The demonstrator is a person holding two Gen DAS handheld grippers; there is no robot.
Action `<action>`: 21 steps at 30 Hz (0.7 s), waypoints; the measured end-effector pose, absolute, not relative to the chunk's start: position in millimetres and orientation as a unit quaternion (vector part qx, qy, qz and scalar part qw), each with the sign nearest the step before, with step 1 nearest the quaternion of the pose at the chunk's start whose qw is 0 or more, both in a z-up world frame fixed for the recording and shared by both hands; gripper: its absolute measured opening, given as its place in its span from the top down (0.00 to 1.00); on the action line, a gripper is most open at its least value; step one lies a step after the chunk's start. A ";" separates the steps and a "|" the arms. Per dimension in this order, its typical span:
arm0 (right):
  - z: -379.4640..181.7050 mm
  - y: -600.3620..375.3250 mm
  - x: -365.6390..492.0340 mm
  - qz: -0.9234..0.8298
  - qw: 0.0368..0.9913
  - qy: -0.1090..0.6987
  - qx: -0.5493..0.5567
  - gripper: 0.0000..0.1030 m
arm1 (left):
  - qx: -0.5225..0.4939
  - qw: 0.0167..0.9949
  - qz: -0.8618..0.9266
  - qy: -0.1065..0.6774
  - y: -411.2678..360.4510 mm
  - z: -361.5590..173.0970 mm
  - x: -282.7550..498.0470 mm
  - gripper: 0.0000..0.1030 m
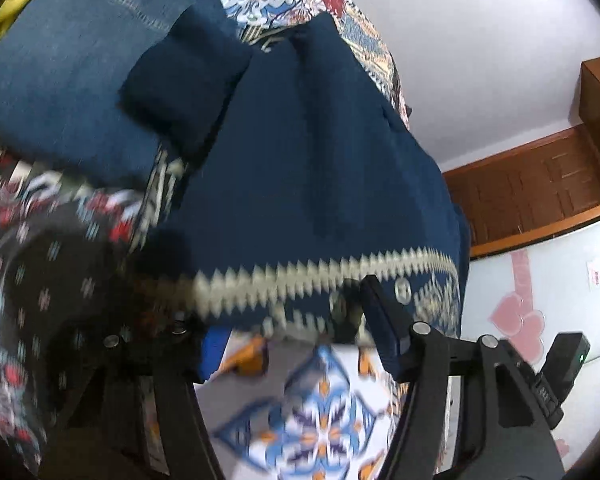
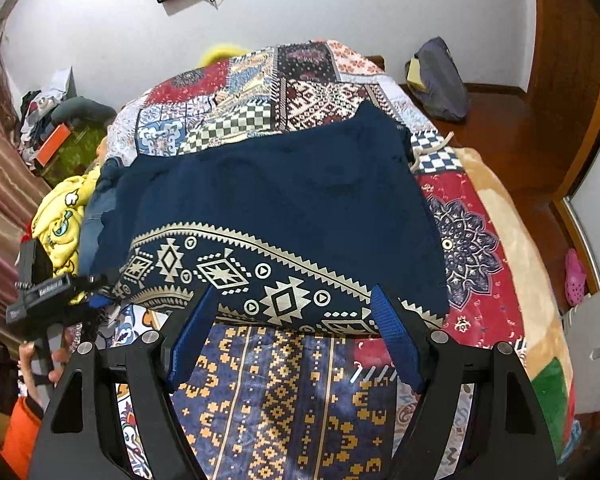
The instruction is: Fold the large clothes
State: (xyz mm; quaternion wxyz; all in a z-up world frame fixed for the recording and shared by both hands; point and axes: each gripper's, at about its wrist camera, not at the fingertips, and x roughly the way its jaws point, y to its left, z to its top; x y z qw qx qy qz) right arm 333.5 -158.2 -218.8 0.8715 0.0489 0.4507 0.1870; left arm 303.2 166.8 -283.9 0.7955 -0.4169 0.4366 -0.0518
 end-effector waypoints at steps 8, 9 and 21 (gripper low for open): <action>-231.0 -147.9 349.7 0.191 0.864 0.464 0.048 0.27 | -0.390 0.823 -0.007 0.413 156.2 -272.5 330.9 0.65; -232.4 -146.1 351.6 0.194 0.862 0.465 0.050 0.27 | -0.385 0.827 -0.005 0.410 154.1 -270.6 332.9 0.67; -228.3 -120.5 359.6 0.215 0.858 0.466 0.033 0.27 | -0.399 0.850 0.050 0.341 176.9 -256.3 326.1 0.91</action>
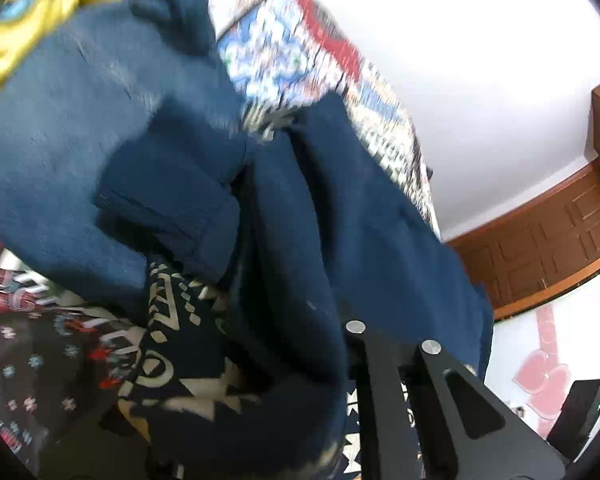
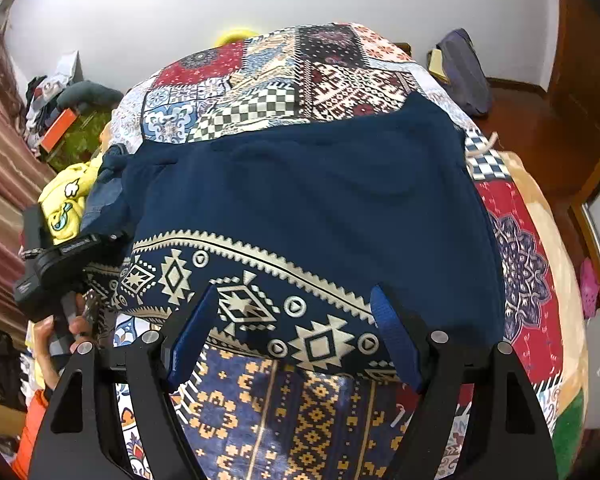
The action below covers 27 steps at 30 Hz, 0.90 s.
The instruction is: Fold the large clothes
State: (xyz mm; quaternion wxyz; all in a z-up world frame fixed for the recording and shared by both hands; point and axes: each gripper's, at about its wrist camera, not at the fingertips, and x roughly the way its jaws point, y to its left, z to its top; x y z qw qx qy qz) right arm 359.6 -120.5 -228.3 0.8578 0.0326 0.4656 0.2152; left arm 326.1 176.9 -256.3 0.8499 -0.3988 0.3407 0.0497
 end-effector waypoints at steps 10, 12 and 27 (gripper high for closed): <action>-207.9 -67.6 372.1 0.252 0.855 0.452 0.010 0.27 | -0.310 0.910 0.092 0.261 193.1 -166.0 275.9 0.91; -212.0 -46.4 374.0 0.268 0.848 0.457 0.004 0.27 | -0.296 0.915 0.091 0.257 194.8 -154.4 265.9 0.92; -260.6 -2.4 362.4 0.304 0.805 0.507 -0.052 0.22 | -0.102 0.955 0.028 0.277 91.2 -116.9 300.5 0.92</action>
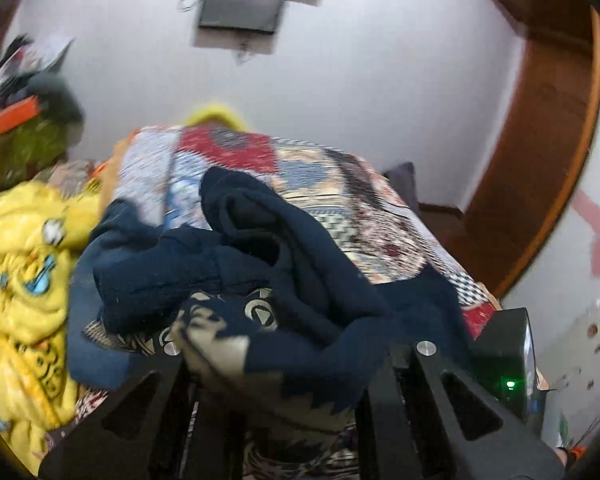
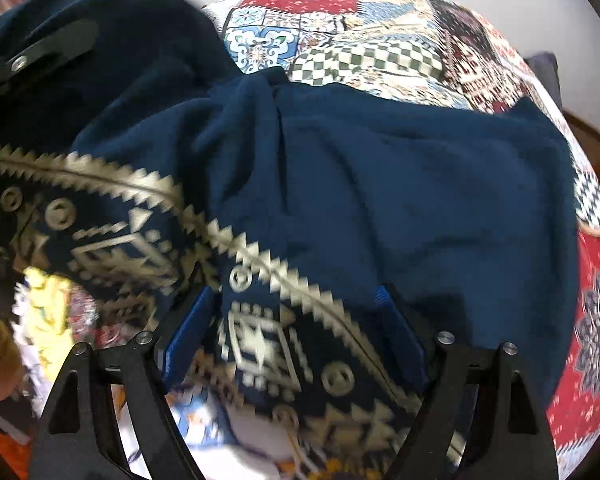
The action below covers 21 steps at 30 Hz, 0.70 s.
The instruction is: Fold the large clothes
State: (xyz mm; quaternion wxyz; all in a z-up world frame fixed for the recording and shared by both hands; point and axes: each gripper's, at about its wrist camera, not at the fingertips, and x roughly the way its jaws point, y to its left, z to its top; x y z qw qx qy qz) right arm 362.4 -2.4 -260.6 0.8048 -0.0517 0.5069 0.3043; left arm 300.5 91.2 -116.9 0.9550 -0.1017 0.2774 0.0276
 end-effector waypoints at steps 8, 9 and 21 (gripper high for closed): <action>-230.4 -120.1 344.6 0.206 0.857 0.472 -0.002 0.22 | 0.004 0.945 -0.070 0.320 -12.3 -121.2 317.4 0.92; -228.9 -135.5 343.8 0.187 0.863 0.470 0.000 0.22 | 0.024 0.942 -0.080 0.326 -26.4 -125.6 316.5 0.92; -233.6 -217.6 323.6 0.120 0.868 0.478 0.056 0.22 | 0.004 0.858 -0.205 0.470 -82.5 -200.6 331.6 0.92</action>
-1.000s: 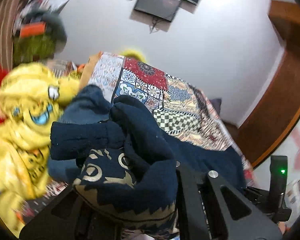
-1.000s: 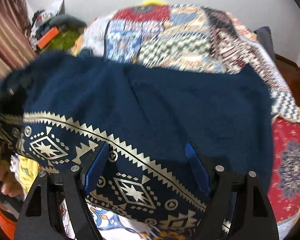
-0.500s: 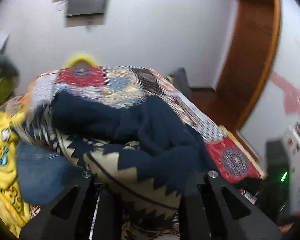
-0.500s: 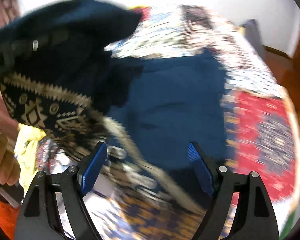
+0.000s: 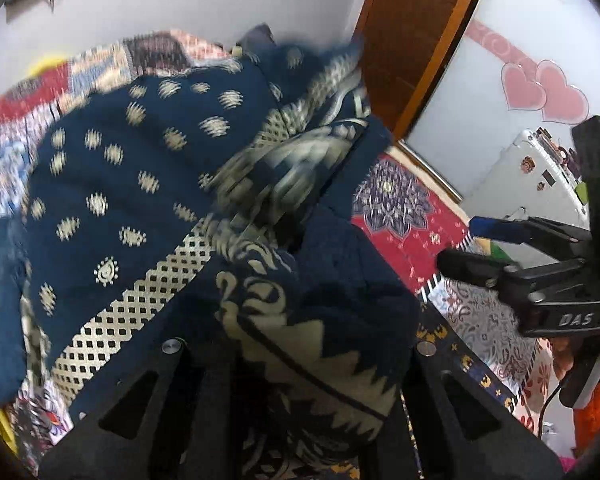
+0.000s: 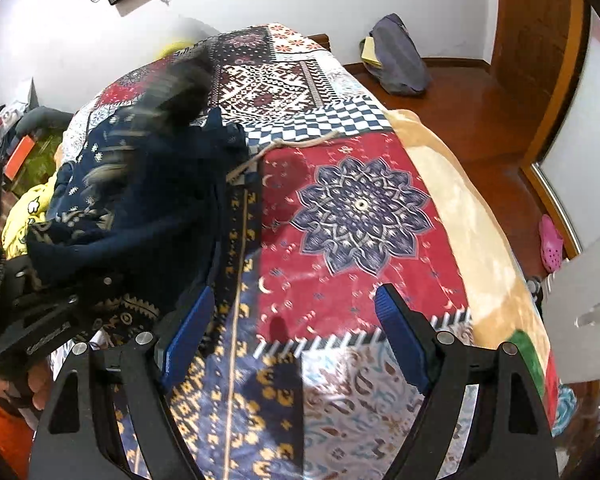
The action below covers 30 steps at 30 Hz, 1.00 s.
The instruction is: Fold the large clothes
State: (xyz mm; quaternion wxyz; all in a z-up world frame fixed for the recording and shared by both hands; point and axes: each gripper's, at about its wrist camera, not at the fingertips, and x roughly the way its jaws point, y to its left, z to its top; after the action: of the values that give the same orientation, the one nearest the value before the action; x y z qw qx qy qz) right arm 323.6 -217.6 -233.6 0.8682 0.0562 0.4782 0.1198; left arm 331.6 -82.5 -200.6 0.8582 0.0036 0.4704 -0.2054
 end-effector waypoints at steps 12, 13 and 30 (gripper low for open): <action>-191.5 -220.6 312.7 0.140 0.891 0.427 0.069 0.22 | 0.041 0.862 -0.179 0.473 -83.2 -173.0 297.9 0.68; -186.8 -219.0 311.7 0.145 0.893 0.421 0.069 0.22 | 0.035 0.863 -0.181 0.469 -79.6 -166.7 291.7 0.58; -190.9 -142.9 327.7 0.229 0.880 0.414 0.052 0.22 | 0.022 0.906 -0.083 0.415 17.9 -127.7 303.1 0.11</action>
State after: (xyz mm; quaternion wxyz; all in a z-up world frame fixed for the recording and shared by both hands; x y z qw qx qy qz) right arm 327.7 -142.9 -190.9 0.8797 0.0524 0.4135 0.2290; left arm 303.1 17.9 -127.7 0.9059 0.0224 0.4147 -0.0826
